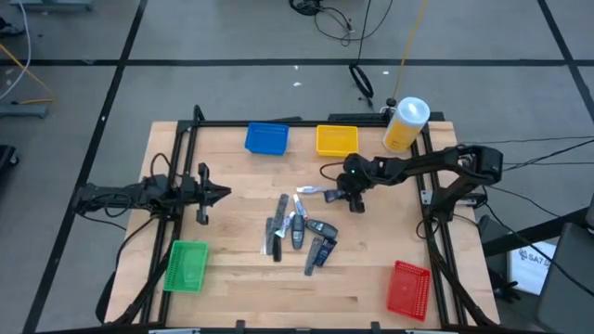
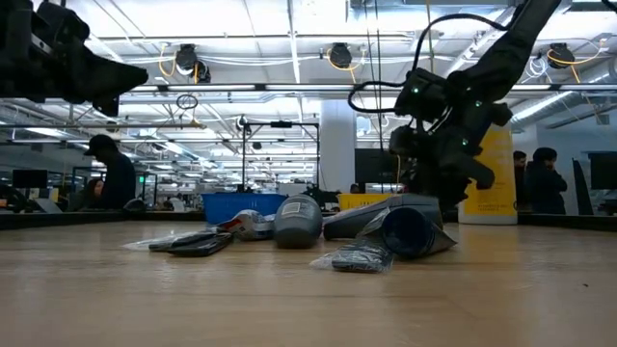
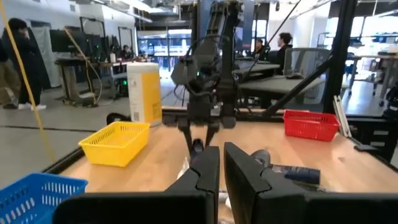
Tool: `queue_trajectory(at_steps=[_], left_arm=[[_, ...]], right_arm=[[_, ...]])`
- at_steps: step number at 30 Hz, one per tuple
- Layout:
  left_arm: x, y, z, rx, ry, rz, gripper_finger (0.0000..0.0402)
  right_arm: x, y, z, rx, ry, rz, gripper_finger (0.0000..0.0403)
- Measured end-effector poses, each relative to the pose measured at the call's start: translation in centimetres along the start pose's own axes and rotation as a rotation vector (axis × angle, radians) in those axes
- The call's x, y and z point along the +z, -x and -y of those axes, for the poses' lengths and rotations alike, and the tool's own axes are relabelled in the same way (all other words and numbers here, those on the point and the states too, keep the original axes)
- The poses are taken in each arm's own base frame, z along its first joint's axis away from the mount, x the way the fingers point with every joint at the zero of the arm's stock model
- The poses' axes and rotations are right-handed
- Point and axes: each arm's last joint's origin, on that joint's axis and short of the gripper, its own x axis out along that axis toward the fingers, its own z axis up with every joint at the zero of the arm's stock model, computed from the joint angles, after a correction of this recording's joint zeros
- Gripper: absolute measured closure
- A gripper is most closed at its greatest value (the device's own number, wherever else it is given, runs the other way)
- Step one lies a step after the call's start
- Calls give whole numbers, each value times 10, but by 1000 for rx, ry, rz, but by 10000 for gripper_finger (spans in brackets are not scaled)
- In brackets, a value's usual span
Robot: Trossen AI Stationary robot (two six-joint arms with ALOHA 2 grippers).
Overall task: Pick & Place Travel size toiletries
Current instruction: Put the blue shave cream into the yellow bin
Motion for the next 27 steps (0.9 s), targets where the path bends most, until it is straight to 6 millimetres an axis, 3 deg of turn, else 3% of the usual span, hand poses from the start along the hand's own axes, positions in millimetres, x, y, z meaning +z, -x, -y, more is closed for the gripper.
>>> queue_trajectory(at_steps=[4,8,11,15,19,23,27], left_arm=[[-2,0,-1,39,50,-29,376],[-6,-3,-1,63,83,-76,376],[-11,-6,-3,130,97,-120,376],[-16,-11,-5,229,100,-170,376],[-20,-17,-5,260,120,-197,376],[-24,-23,-4,274,142,-231,376],[-27,-28,-3,277,163,-241,376]], right_arm=[[11,18,-4,-133,-139,65,301],[33,47,-2,-297,-281,185,310],[60,74,11,-396,-322,216,310],[87,95,47,-516,-308,57,310],[102,96,89,-541,-284,-106,310],[102,76,123,-400,-279,-237,310],[98,54,143,-319,-235,-305,310]])
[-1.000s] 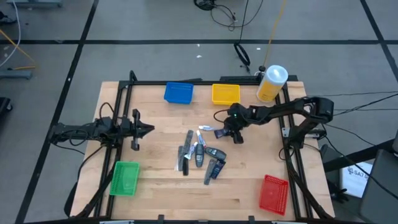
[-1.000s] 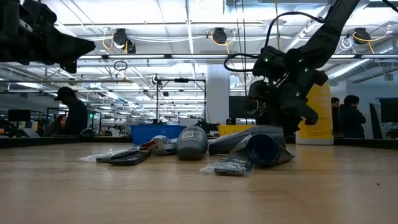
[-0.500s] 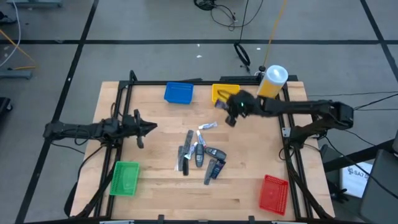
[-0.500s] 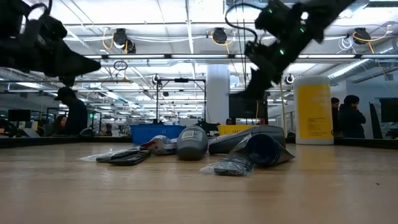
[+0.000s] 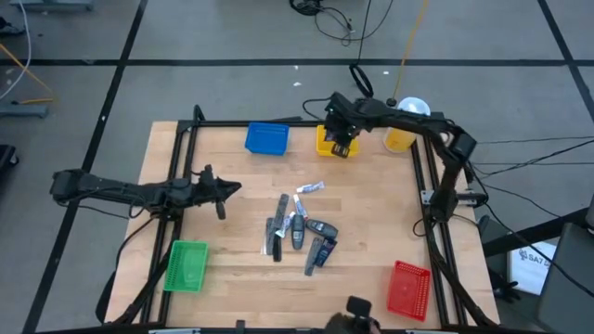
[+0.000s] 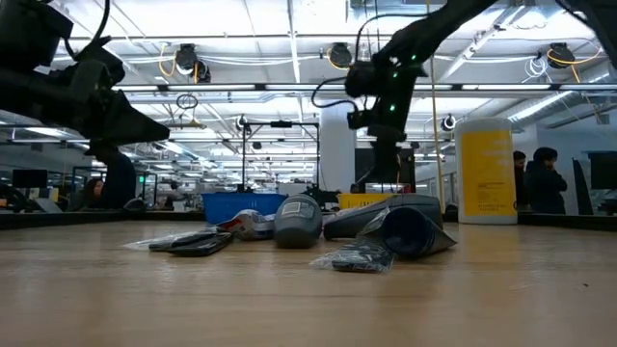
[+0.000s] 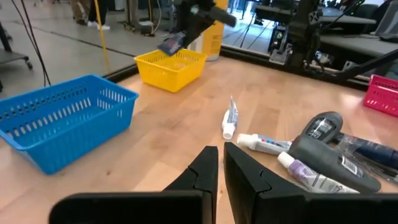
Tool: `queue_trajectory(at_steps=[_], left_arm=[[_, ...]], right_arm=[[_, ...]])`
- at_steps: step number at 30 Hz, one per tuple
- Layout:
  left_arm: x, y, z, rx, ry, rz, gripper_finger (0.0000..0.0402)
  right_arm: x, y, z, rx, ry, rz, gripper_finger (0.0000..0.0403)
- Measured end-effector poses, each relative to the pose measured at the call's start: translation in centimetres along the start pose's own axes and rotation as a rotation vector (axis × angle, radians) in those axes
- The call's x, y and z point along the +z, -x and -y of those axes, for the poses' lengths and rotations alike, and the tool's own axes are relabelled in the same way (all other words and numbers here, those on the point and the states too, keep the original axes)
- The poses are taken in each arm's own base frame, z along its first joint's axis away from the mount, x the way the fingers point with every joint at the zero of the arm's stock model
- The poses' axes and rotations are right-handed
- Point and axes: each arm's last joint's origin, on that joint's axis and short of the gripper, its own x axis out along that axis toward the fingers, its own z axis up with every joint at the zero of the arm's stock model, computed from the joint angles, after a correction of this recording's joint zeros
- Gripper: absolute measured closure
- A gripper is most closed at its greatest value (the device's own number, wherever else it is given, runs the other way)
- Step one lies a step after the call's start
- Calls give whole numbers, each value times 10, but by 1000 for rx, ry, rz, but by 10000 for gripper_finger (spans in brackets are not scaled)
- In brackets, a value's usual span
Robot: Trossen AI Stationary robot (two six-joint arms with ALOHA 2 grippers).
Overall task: Pick & Place Travel size toiletries
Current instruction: Put the blue shave cream into the yellow bin, then put the gray deodorant into the green bin
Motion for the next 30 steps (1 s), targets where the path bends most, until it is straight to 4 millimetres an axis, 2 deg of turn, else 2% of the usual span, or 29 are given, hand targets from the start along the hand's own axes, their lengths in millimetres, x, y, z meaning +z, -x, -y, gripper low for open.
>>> queue_trajectory(at_steps=[6,12,17,21,23,26,30], left_arm=[[-2,-6,2,-7,25,-10,376],[-4,-9,3,-7,15,-23,376],[3,-9,4,-16,-23,42,376],[9,-9,7,-83,-53,88,376],[14,-10,10,-119,-94,96,376],[27,-14,15,-125,-127,106,376],[48,-31,26,-103,-238,2,376]], right_arm=[[-2,-36,4,34,83,-90,309],[0,-46,4,30,84,-83,279],[3,-37,5,-29,72,-58,226],[9,0,0,-163,-23,15,203],[7,20,-14,-164,-51,82,201],[-2,45,-54,-144,-26,222,206],[-39,47,-126,-46,22,422,217]])
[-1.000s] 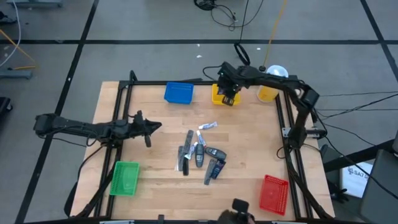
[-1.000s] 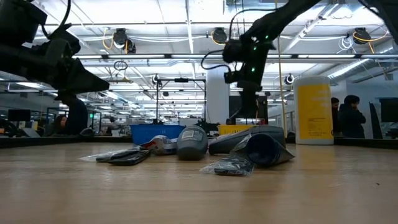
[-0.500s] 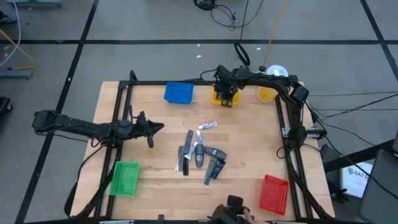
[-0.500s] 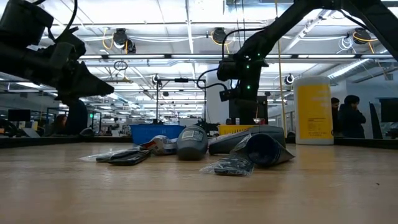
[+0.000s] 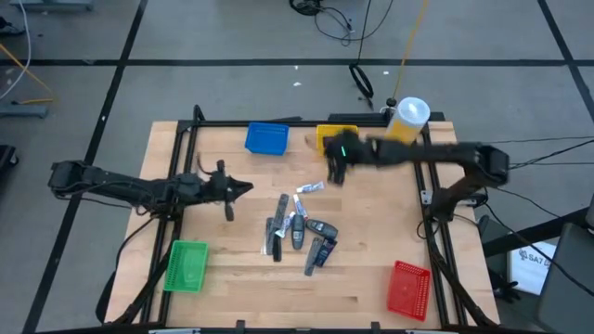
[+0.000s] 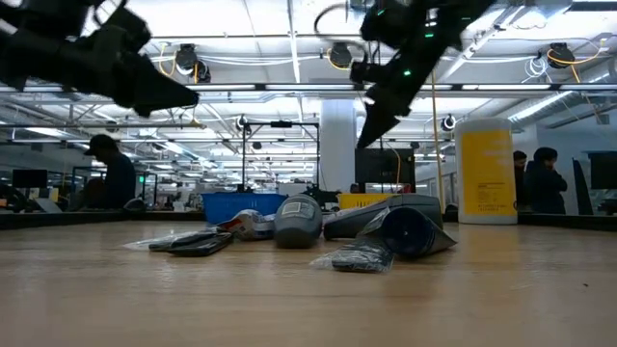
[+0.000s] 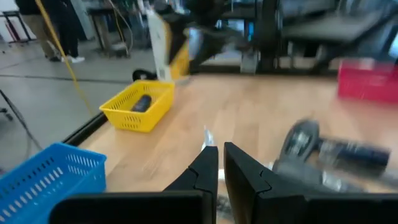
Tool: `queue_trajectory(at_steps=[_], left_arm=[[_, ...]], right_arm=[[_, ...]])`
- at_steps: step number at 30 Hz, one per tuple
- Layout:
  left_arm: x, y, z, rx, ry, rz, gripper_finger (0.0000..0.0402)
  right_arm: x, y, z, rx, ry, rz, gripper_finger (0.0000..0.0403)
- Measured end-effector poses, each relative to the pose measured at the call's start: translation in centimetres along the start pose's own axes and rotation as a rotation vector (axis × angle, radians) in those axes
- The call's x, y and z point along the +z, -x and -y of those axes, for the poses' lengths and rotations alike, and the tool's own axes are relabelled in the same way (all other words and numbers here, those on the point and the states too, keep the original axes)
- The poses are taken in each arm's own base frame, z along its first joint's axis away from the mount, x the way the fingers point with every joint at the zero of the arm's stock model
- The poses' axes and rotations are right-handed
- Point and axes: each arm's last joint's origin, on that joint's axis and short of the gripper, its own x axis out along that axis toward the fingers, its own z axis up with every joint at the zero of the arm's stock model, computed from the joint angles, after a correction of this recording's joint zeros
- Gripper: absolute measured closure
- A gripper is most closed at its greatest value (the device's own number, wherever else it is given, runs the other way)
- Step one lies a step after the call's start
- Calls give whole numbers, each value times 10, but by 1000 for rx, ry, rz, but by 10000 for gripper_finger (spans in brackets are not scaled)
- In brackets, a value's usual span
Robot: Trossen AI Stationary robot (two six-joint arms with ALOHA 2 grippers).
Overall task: Pick & Place Travel size toiletries
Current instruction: Put the gray deodorant into the green bin
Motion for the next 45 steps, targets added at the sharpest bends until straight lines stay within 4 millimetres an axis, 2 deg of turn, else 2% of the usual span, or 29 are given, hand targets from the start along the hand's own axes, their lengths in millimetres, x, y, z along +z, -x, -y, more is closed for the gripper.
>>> queue_trajectory(at_steps=[4,7,10,14,18,23,27,31,34,37,45], left_arm=[[20,-28,7,-7,-134,-161,376],[32,-53,14,-34,-201,-247,376],[37,-79,23,-129,-254,-323,375],[35,-114,37,-281,-269,-368,352],[26,-141,48,-413,-296,-417,295],[18,-167,61,-601,-361,-478,188],[1,-183,78,-705,-511,-521,102],[-14,-196,90,-732,-686,-583,48],[-21,-203,93,-712,-742,-634,33],[-25,-206,93,-722,-745,-663,34],[-26,-204,83,-744,-669,-717,89]], right_arm=[[-48,7,-66,141,-18,155,227],[-81,10,-103,167,-63,253,234],[-105,13,-130,140,-129,360,242],[-126,21,-152,72,-200,473,250],[-140,24,-161,42,-226,496,255],[-146,26,-164,68,-236,488,257],[-148,28,-166,85,-247,488,257],[-149,28,-166,92,-286,479,257],[-149,27,-166,101,-321,472,257],[-150,27,-166,104,-333,469,257],[-149,27,-166,98,-324,472,257]])
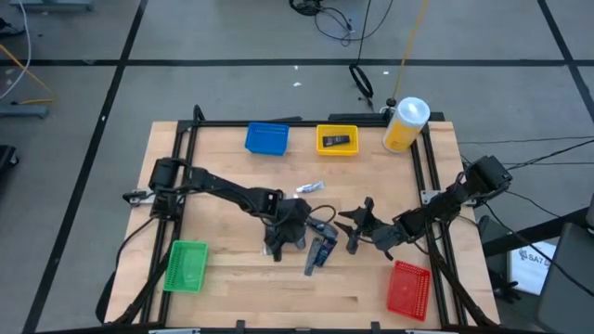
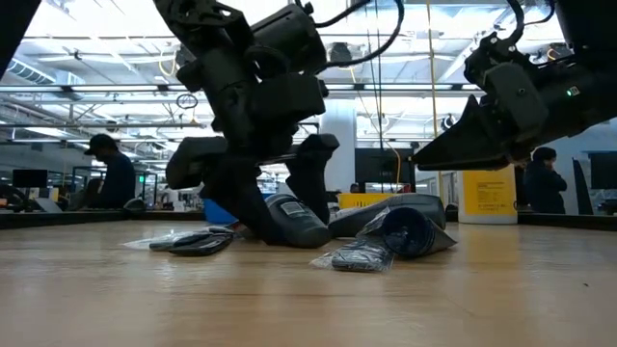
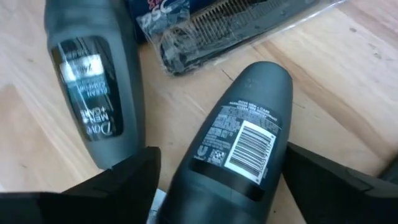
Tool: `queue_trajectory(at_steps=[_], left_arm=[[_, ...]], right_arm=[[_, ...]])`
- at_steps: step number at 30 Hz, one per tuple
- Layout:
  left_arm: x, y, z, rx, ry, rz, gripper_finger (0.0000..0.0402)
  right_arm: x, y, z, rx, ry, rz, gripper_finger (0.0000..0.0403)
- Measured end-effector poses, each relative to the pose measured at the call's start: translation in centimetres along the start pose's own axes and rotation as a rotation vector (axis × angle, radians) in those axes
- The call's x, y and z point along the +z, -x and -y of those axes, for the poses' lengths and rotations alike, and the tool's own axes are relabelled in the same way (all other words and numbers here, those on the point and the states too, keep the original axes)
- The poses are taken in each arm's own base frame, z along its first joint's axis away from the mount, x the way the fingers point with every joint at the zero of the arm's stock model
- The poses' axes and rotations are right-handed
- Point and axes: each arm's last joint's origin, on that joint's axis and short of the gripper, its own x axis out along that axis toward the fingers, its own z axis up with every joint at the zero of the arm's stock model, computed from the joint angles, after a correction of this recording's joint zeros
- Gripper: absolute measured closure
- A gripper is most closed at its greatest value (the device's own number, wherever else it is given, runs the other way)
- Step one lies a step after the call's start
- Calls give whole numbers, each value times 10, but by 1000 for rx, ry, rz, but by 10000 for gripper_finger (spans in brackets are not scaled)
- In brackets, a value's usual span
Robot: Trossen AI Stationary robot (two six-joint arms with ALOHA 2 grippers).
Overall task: Pick & Place Travel size toiletries
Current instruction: Put the gray deodorant into the green bin
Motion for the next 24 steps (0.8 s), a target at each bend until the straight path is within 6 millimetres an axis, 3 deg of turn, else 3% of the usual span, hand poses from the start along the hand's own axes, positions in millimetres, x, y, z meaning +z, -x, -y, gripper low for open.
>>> queue_trajectory(at_steps=[9,14,19,24], left_arm=[[-4,2,-2,-71,84,43,200],[1,8,-3,-33,158,42,203],[21,42,-7,14,238,116,202],[28,86,7,-28,422,65,200]], right_arm=[[2,-4,4,-23,40,5,257],[2,-4,4,-25,53,5,257],[3,-5,5,-29,68,7,257],[5,-10,10,-60,69,11,257]])
